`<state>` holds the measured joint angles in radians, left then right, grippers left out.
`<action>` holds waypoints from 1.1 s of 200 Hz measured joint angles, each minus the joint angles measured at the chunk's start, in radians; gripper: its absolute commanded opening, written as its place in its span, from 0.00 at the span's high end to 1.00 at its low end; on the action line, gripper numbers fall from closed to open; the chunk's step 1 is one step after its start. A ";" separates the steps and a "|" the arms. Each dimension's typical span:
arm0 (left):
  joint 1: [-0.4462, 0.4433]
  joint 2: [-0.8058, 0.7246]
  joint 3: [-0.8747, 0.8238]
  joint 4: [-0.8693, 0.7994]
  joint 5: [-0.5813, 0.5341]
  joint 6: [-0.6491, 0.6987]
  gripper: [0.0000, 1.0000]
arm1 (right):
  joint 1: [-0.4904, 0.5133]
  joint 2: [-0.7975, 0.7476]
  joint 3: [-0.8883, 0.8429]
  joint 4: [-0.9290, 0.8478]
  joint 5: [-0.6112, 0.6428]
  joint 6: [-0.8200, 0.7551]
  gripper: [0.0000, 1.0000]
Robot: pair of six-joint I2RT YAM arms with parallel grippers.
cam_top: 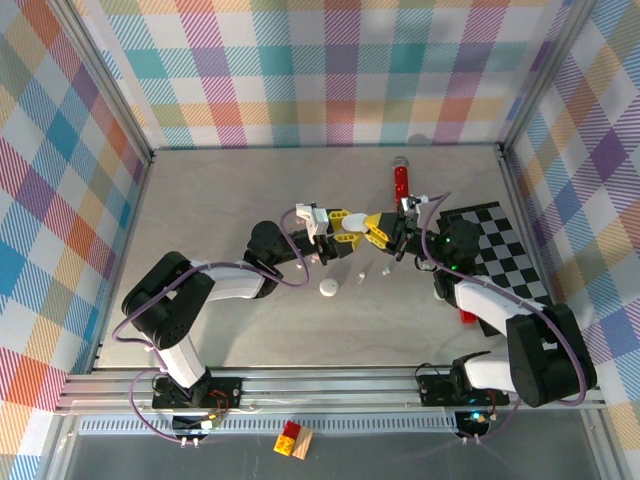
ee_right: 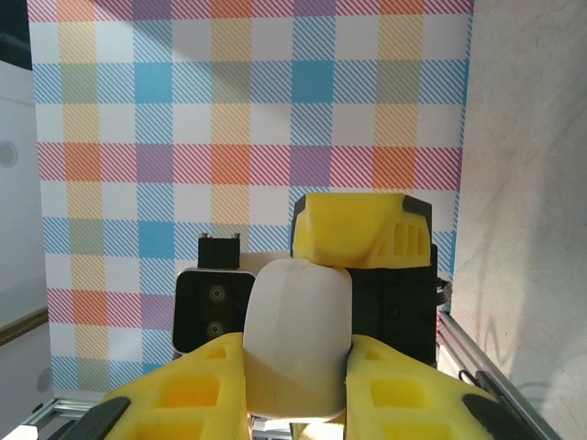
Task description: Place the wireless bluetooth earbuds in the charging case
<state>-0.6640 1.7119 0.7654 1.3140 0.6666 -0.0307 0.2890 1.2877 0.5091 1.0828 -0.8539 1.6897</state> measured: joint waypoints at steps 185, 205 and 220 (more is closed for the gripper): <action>0.000 0.006 0.004 0.001 0.022 -0.003 0.52 | 0.000 -0.021 -0.003 -0.004 0.004 0.000 0.83; 0.000 0.006 0.005 0.001 0.024 -0.003 0.51 | 0.000 -0.021 -0.005 -0.008 0.004 0.000 0.83; 0.000 0.006 0.005 0.002 0.025 -0.003 0.51 | 0.000 -0.021 -0.005 -0.008 0.004 0.000 0.83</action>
<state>-0.6643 1.7180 0.7708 1.3155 0.6914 -0.0341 0.2890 1.2667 0.5037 1.0748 -0.8501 1.6897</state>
